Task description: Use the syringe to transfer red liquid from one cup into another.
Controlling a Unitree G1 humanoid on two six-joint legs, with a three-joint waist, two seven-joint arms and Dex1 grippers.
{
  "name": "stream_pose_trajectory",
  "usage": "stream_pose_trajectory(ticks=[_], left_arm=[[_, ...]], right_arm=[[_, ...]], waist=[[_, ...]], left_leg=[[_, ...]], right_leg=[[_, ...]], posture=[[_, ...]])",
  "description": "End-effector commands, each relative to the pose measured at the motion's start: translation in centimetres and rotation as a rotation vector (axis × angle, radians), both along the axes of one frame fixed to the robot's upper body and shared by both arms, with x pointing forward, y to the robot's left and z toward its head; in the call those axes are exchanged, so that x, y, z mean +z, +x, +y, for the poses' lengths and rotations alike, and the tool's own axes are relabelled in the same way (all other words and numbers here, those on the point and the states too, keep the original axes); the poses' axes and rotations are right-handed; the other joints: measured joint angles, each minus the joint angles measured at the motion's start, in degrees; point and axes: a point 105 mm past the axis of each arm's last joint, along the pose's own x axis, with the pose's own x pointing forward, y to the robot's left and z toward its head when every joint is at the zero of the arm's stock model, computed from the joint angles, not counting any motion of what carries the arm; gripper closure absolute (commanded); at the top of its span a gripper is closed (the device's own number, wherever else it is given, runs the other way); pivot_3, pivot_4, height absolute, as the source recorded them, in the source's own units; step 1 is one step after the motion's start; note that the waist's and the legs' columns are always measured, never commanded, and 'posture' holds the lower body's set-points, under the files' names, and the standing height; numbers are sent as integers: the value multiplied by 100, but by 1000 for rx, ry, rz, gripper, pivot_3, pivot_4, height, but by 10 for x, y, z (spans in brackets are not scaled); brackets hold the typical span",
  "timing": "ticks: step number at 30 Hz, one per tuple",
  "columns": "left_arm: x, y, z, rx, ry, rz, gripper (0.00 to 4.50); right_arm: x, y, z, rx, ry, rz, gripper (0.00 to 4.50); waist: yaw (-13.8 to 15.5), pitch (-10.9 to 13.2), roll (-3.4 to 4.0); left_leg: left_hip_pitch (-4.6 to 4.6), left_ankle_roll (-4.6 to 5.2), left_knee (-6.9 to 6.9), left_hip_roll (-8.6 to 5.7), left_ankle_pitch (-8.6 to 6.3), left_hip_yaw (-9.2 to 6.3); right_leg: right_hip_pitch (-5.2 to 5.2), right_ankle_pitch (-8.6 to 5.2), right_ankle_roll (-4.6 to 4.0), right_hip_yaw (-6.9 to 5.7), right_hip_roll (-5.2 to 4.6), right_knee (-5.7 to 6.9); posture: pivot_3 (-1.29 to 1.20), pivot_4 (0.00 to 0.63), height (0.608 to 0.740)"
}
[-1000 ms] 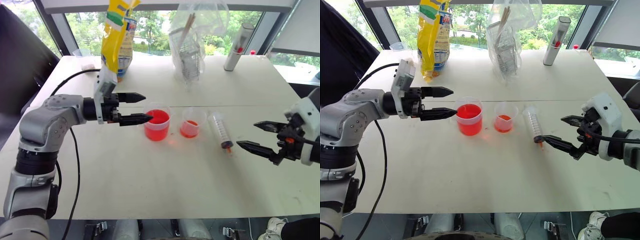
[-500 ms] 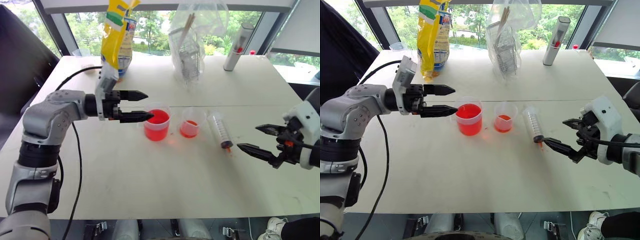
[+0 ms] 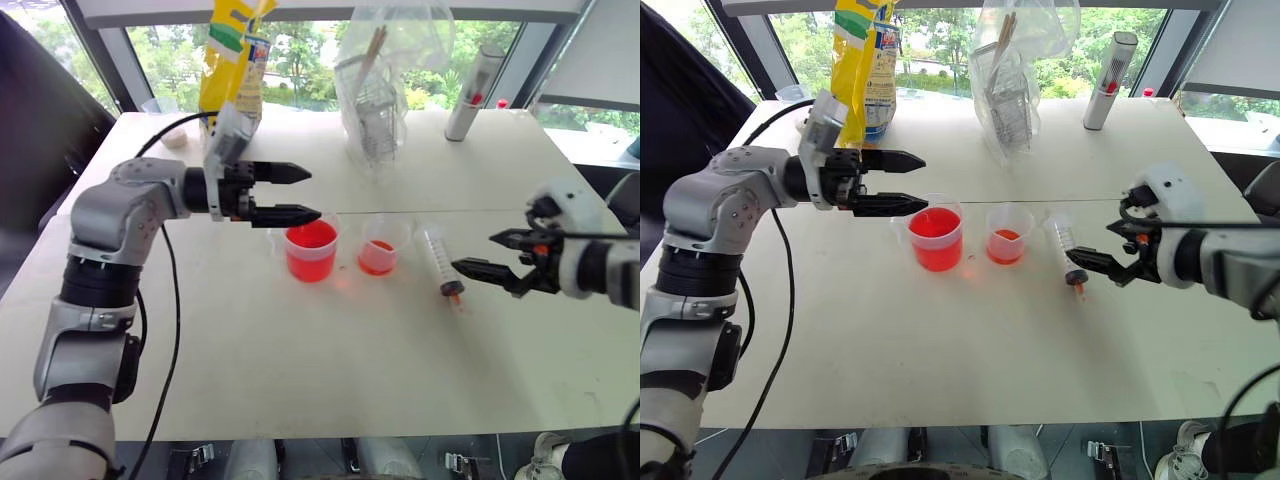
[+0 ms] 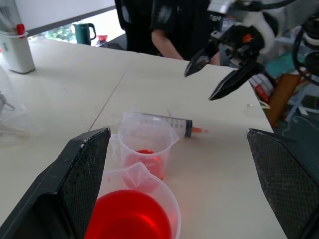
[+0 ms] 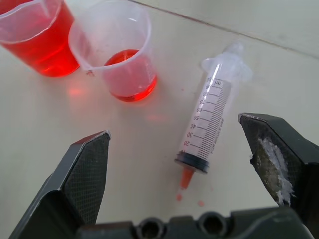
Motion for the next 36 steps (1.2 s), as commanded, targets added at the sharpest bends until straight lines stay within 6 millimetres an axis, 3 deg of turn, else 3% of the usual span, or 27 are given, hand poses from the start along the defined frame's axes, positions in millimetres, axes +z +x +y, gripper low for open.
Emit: stream_pose_trajectory(ticks=[1,6,14,21,24,27,29,32,36], left_arm=[[12,-1,-5,-23,-11,-57,0],[10,0,-10,-29,-22,-58,0],[6,-1,-9,-21,-30,-45,0],[3,-3,-5,-2,-17,-45,0],[4,-3,-4,6,-16,-47,0],[4,-3,-3,8,-16,-50,0],[4,-3,-3,9,-16,-52,0],[5,-1,-3,6,-16,-56,0],[9,3,-5,2,-23,-66,0]], right_arm=[[-8,24,-11,-122,-1,70,22],[-26,49,-13,-225,10,176,22],[-72,74,-3,-282,-48,324,22],[-83,95,3,-280,-77,327,22],[-85,99,5,-256,-113,324,827],[-88,97,9,-217,-138,332,2461],[-89,96,11,-199,-151,334,3075],[-86,94,12,-201,-145,326,3078],[-62,90,6,-220,-107,246,3078]], waist=[[12,-1,1],[22,-1,2],[-2,-1,3],[-33,-5,-4],[-39,-6,-5],[-66,-6,-5],[-80,-6,-5],[-93,-6,-5],[-80,-5,-4]], left_leg=[[-2,0,-1,0,0,1],[-11,0,-1,0,0,12],[-10,1,1,-1,0,13],[-1,1,5,1,0,12],[0,1,7,1,0,13],[0,1,6,1,0,12],[0,1,6,2,0,10],[0,1,5,2,0,10],[-2,0,2,3,0,9]], right_leg=[[-3,0,0,0,0,0],[-11,0,-1,-1,0,0],[-12,0,0,-1,0,3],[-5,2,1,0,4,10],[-2,2,1,-2,4,10],[-1,2,1,-2,4,11],[-2,2,1,-4,7,11],[-2,2,1,-4,7,12],[-4,1,0,-4,6,12]], posture=[[0,150,739],[0,150,739],[0,150,739],[0,150,739],[0,150,739],[0,150,739],[0,150,739],[0,150,739],[0,150,739]])
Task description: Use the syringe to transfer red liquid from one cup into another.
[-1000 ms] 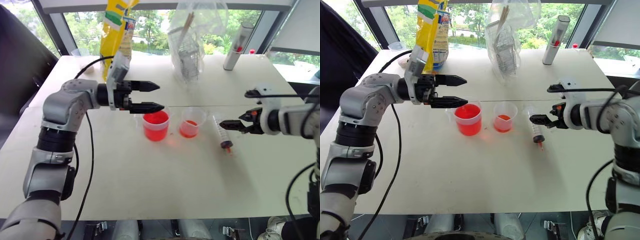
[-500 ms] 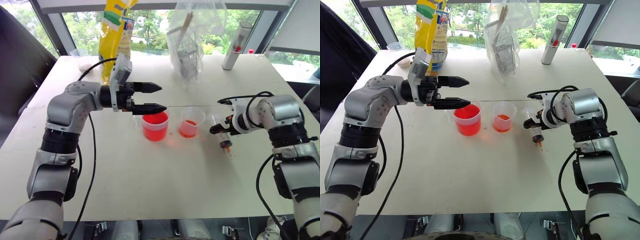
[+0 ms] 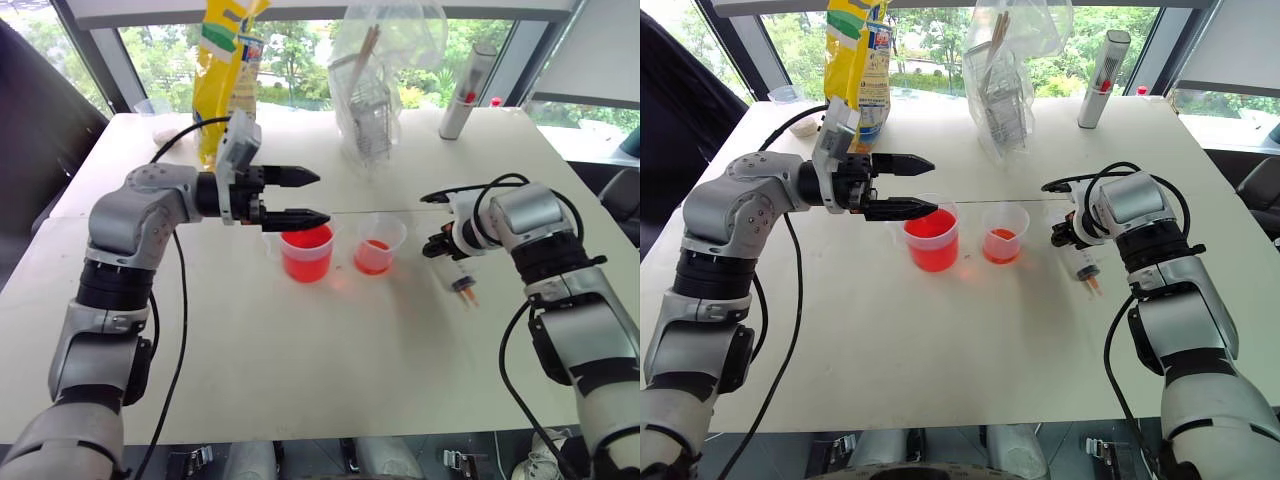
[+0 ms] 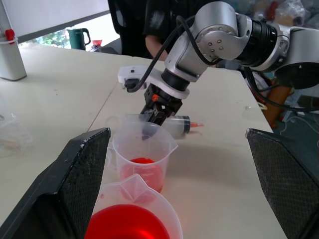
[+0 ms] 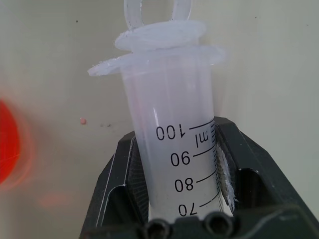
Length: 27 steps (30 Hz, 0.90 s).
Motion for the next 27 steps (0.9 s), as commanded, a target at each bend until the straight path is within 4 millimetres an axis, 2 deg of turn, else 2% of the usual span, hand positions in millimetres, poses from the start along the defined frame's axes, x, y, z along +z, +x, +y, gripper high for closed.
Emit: stream_pose_trajectory(ticks=[1,4,9,11,15,19,23,25,27], left_arm=[[16,3,-1,-4,-17,-59,0],[20,7,-4,-12,-31,-61,0],[26,13,-7,-30,-43,-67,0],[30,16,-8,-34,-49,-74,0],[38,20,-7,-38,-58,-85,0],[46,23,-4,-33,-65,-99,0],[59,25,4,-11,-88,-114,0],[63,25,8,0,-88,-124,0],[66,24,12,14,-84,-136,0]], right_arm=[[31,-5,-3,-3,30,-115,3078],[74,-16,-3,58,46,-326,3078],[145,-40,13,178,95,-709,3078],[174,-51,25,267,87,-894,3078],[215,-71,59,427,173,-1124,3078],[231,-83,96,558,331,-1228,3078],[235,-79,129,622,520,-1333,3078],[231,-73,140,632,599,-1341,3078],[217,-62,152,635,648,-1315,3078]], waist=[[21,1,1],[102,9,15],[102,8,16],[90,8,15],[74,9,16],[81,9,16],[83,8,15],[89,8,15],[89,6,12]], left_leg=[[-2,0,0,0,0,0],[-12,0,0,-1,0,-1],[-11,0,-1,-3,0,-1],[-9,0,-2,-3,0,0],[-7,0,-2,-1,0,0],[-6,0,-2,3,0,0],[-9,0,0,3,0,1],[-9,0,2,3,0,1],[-9,0,2,3,0,1]], right_leg=[[-2,0,0,0,0,0],[-14,0,0,2,-3,0],[-12,0,1,0,-2,-3],[-11,0,1,0,4,-2],[-11,0,1,3,10,-1],[-13,0,0,3,15,2],[-13,0,0,3,12,2],[-13,0,0,3,12,3],[-12,0,0,2,11,3]], posture=[[0,150,739],[0,150,739],[0,150,739],[0,150,739],[0,150,739],[0,150,739],[0,150,739],[0,150,739],[0,150,739]])
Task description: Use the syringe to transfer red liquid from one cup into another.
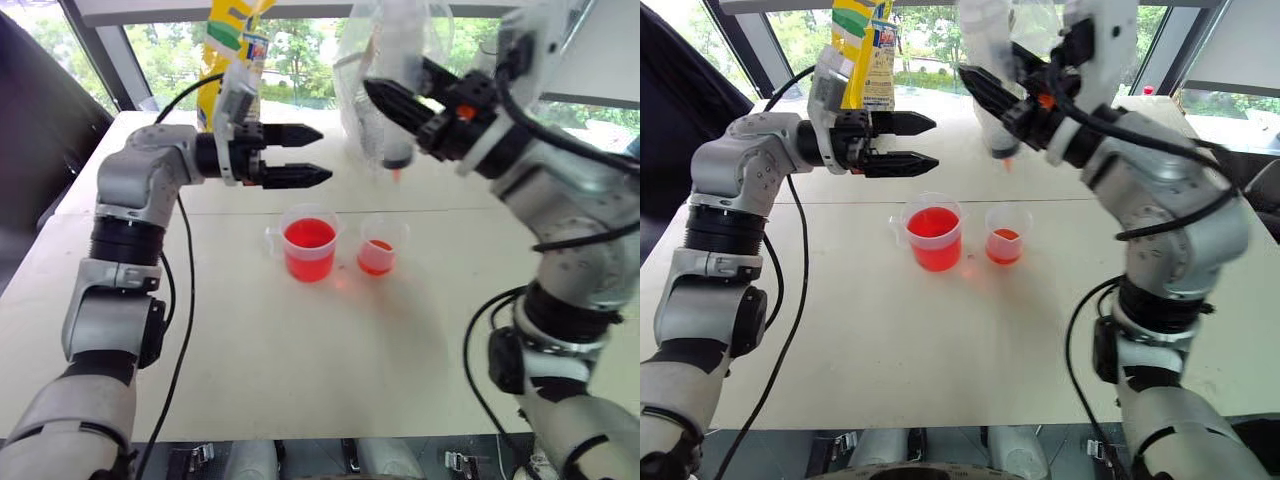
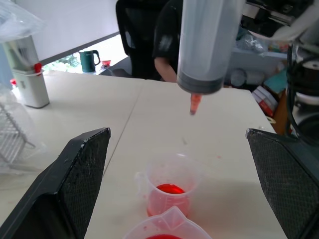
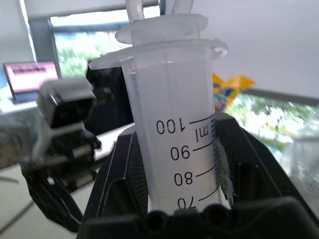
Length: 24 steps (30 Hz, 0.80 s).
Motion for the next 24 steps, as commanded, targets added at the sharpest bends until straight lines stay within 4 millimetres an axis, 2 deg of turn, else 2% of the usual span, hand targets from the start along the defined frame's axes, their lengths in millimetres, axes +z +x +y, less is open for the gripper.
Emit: stream_pose_trajectory(ticks=[1,6,10,14,18,24], left_arm=[[26,-5,9,16,-22,-82,0],[31,-10,20,43,-12,-94,0],[37,-12,25,65,-9,-100,0],[39,-11,23,79,-9,-112,0],[36,-2,13,95,-12,-120,0],[32,5,0,93,-10,-123,0]], right_arm=[[-10,11,13,37,46,-25,3078],[-50,30,30,75,85,21,3078],[-74,37,36,85,113,60,3078],[-88,36,42,99,115,73,3078],[-103,34,47,106,108,86,3078],[-109,33,53,105,96,86,3078]], waist=[[-1,-1,-2],[0,-1,-2],[-3,-1,-2],[-4,-1,-1],[-1,-1,-2],[-4,-1,-1]], left_leg=[[1,0,0,0,0,1],[0,-1,1,0,0,1],[1,-2,1,0,1,1],[2,-2,2,1,1,0],[3,-3,2,1,2,1],[3,-3,3,1,2,1]], right_leg=[[1,0,0,0,-1,0],[2,0,0,-1,-5,0],[1,0,0,-1,-5,2],[1,0,0,-2,-5,6],[2,0,0,-2,-6,6],[1,0,0,-1,-6,8]], posture=[[0,150,739],[0,150,739],[0,150,739],[0,150,739],[0,150,739],[0,150,739]])
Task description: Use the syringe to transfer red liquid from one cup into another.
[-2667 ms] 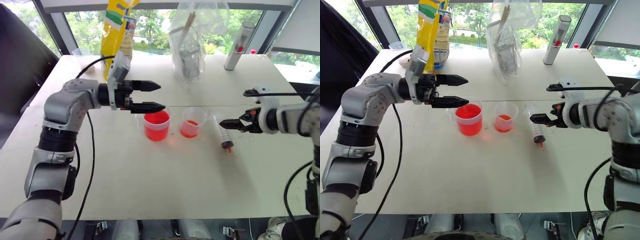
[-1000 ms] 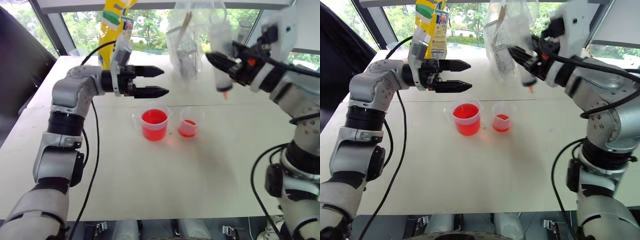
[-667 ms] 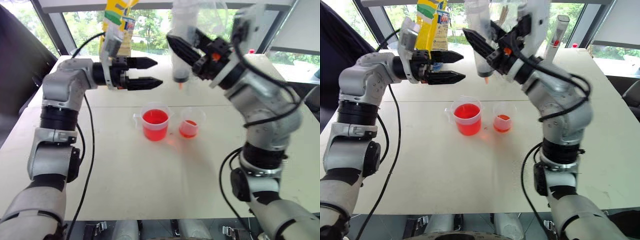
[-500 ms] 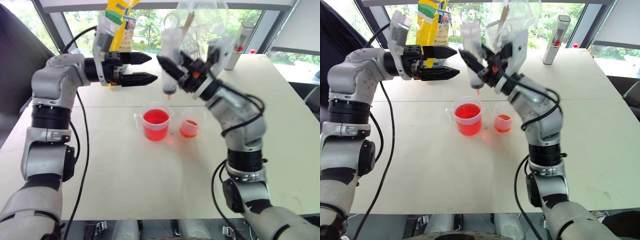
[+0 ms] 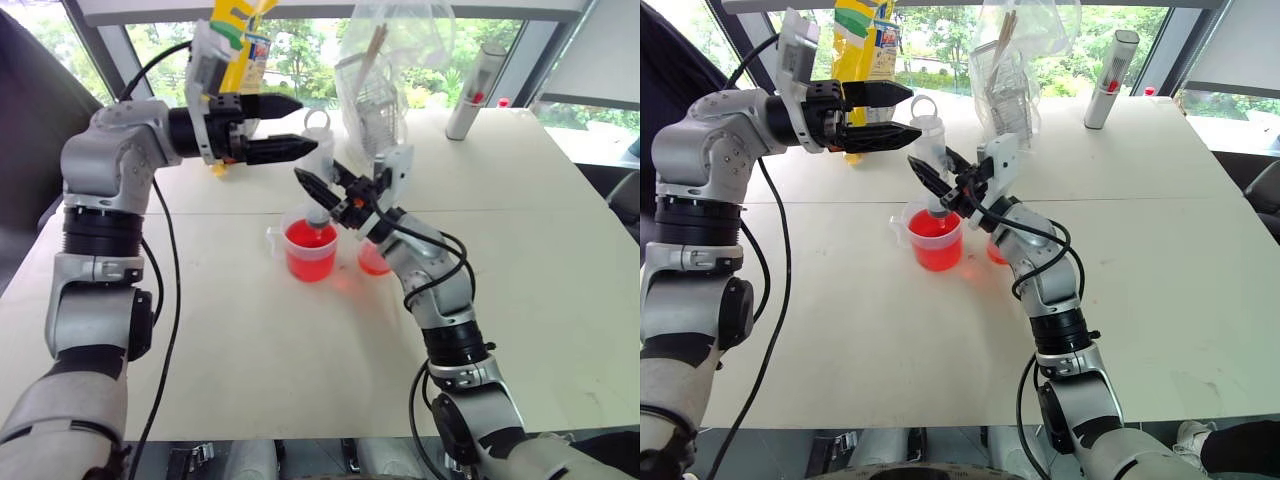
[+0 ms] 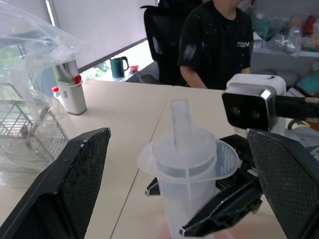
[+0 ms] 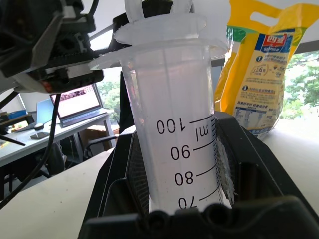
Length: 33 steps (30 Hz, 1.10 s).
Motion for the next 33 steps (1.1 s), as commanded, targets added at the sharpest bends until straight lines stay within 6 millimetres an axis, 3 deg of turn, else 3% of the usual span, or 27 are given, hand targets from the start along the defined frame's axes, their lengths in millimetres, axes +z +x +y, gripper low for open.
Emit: stream_pose_trajectory(ticks=[1,10,13,19,20,33], left_arm=[[14,1,-8,-1,2,-65,0],[7,1,-19,-25,22,-64,0],[8,0,-19,-28,18,-62,795],[12,-3,-9,-10,20,-57,3704],[12,-3,-8,-8,22,-57,3861],[15,-5,-8,-4,-6,-28,3860]], right_arm=[[9,-5,5,10,9,-56,3078],[3,-8,9,19,-15,-54,3078],[1,-8,10,16,-21,-51,3078],[-1,-7,8,8,-25,-48,3078],[-2,-7,8,7,-26,-48,3078],[-4,-6,7,7,-41,-44,3078]], waist=[[0,0,0],[0,0,0],[1,0,0],[-2,0,0],[-8,0,0],[-1,0,0]], left_leg=[[0,0,0,0,0,0],[0,0,0,0,0,0],[0,0,0,0,0,0],[0,0,0,0,0,0],[0,0,0,0,0,0],[0,-1,0,0,0,-1]], right_leg=[[0,0,0,-1,0,0],[0,0,0,0,0,0],[0,0,0,1,0,0],[0,0,0,0,0,0],[0,0,0,0,0,0],[1,0,0,0,0,1]], posture=[[0,150,739],[0,150,739],[0,150,739],[0,150,739],[0,150,739],[0,150,739]])
